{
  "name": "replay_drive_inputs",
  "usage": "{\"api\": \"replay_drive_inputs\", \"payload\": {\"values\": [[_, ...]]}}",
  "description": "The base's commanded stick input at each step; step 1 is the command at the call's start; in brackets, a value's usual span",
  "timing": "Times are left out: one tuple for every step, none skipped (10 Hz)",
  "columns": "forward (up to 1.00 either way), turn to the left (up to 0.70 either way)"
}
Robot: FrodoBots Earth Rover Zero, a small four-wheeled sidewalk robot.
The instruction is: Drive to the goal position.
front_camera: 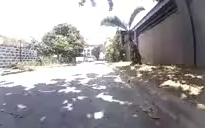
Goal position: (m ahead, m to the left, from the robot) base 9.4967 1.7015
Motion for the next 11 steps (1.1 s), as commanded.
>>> {"api": "replay_drive_inputs", "payload": {"values": [[1.00,-0.37],[1.00,-0.40],[0.96,-0.16],[0.95,-0.04],[0.95,0.00],[0.95,0.00],[0.95,0.00],[0.95,0.00],[0.95,0.00],[0.96,0.00],[0.98,0.00]]}}
